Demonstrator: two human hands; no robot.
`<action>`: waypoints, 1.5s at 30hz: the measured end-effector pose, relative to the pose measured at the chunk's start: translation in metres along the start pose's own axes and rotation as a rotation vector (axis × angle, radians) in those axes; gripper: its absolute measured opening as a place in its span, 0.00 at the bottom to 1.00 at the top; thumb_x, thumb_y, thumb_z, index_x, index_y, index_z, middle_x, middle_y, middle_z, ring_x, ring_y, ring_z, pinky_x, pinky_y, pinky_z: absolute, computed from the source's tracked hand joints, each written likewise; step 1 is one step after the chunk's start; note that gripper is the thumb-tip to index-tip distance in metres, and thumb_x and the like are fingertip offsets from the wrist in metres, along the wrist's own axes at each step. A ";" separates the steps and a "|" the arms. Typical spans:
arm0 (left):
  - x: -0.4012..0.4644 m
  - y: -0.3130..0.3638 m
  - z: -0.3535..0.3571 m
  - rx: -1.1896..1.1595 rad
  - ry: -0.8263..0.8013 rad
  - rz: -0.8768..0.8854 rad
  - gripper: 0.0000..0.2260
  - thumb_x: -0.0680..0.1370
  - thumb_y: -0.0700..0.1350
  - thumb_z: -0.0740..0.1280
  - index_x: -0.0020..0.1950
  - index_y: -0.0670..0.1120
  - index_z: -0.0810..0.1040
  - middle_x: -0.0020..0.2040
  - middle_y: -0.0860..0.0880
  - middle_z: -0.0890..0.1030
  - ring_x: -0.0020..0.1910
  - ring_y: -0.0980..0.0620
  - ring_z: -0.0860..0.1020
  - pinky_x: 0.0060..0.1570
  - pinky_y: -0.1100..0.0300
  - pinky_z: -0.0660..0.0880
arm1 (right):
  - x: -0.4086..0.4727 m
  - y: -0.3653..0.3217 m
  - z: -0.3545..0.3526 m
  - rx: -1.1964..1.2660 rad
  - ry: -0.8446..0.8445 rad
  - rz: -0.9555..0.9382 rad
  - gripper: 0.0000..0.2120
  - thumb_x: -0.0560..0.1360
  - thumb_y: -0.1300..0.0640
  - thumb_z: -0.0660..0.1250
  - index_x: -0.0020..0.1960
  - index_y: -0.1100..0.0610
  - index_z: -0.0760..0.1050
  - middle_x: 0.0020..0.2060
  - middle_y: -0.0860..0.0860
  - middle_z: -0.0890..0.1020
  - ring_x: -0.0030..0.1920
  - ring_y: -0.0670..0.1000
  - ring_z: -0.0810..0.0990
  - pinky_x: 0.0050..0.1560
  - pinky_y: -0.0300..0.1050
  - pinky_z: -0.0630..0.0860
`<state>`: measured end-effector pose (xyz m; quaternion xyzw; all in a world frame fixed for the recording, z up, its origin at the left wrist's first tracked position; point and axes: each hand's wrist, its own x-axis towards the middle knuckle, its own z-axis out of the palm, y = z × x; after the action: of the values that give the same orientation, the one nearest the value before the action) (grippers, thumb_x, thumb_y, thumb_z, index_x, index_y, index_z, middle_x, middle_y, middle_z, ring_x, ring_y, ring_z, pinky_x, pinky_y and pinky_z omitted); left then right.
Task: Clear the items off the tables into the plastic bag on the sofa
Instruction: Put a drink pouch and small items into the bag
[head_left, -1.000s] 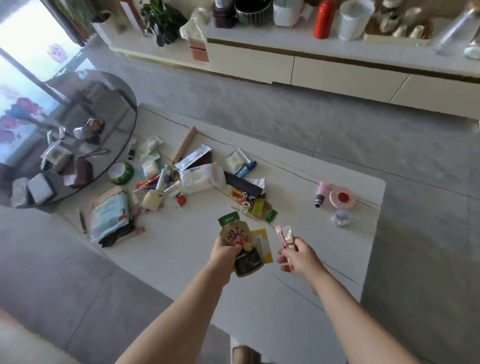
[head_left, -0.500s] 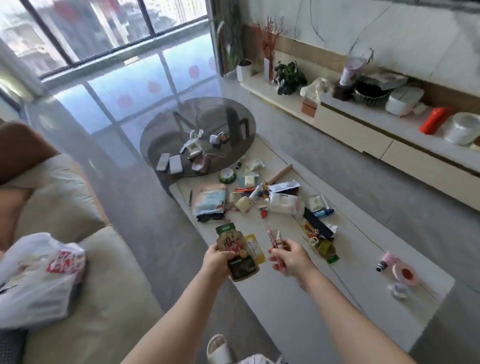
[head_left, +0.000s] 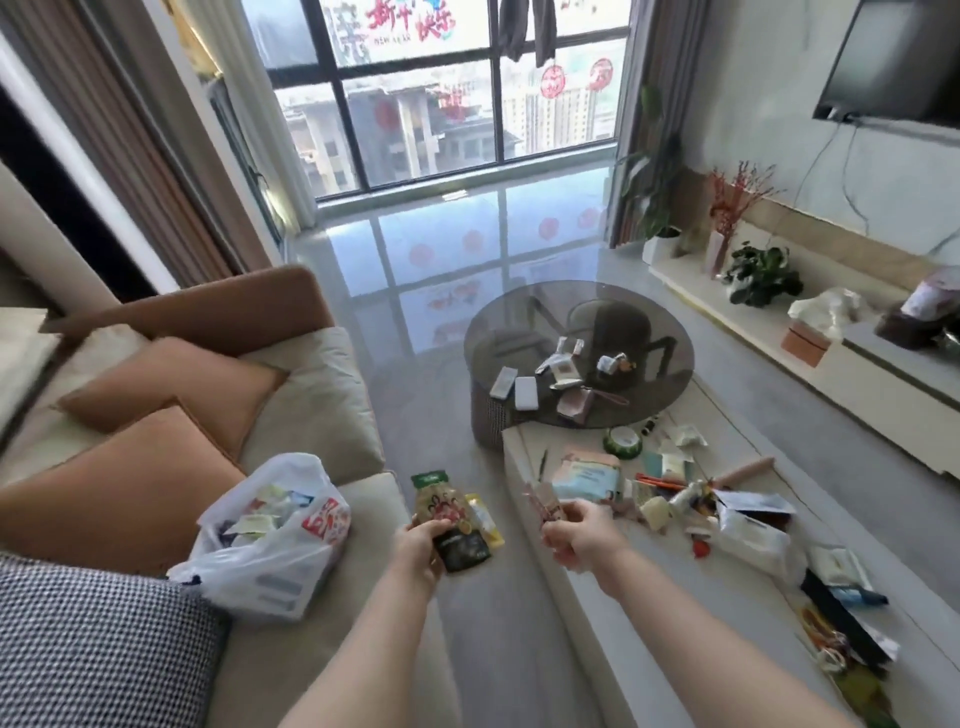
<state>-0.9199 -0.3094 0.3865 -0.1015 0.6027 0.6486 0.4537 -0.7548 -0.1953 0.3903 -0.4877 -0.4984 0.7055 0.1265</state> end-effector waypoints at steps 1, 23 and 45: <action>0.005 0.011 -0.014 -0.023 0.023 0.009 0.10 0.75 0.26 0.60 0.51 0.38 0.73 0.43 0.37 0.77 0.39 0.39 0.77 0.36 0.46 0.79 | 0.007 -0.005 0.019 -0.020 -0.027 0.001 0.12 0.74 0.73 0.63 0.55 0.64 0.70 0.36 0.58 0.76 0.27 0.50 0.76 0.23 0.38 0.69; 0.084 0.121 -0.176 -0.436 0.676 0.082 0.08 0.78 0.35 0.60 0.54 0.37 0.76 0.50 0.36 0.80 0.41 0.41 0.79 0.49 0.48 0.76 | 0.184 -0.069 0.280 -0.322 -0.543 0.140 0.08 0.73 0.74 0.62 0.47 0.63 0.72 0.32 0.60 0.76 0.28 0.53 0.74 0.21 0.36 0.69; 0.236 0.195 -0.252 -0.496 0.762 0.039 0.11 0.74 0.26 0.60 0.46 0.41 0.76 0.42 0.38 0.80 0.40 0.40 0.79 0.42 0.47 0.79 | 0.309 -0.066 0.427 -0.503 -0.520 0.282 0.07 0.75 0.71 0.61 0.53 0.69 0.73 0.33 0.59 0.76 0.29 0.51 0.78 0.23 0.39 0.76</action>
<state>-1.2971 -0.3926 0.2973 -0.4272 0.5548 0.6982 0.1491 -1.2752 -0.2066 0.2835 -0.3719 -0.5992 0.6720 -0.2260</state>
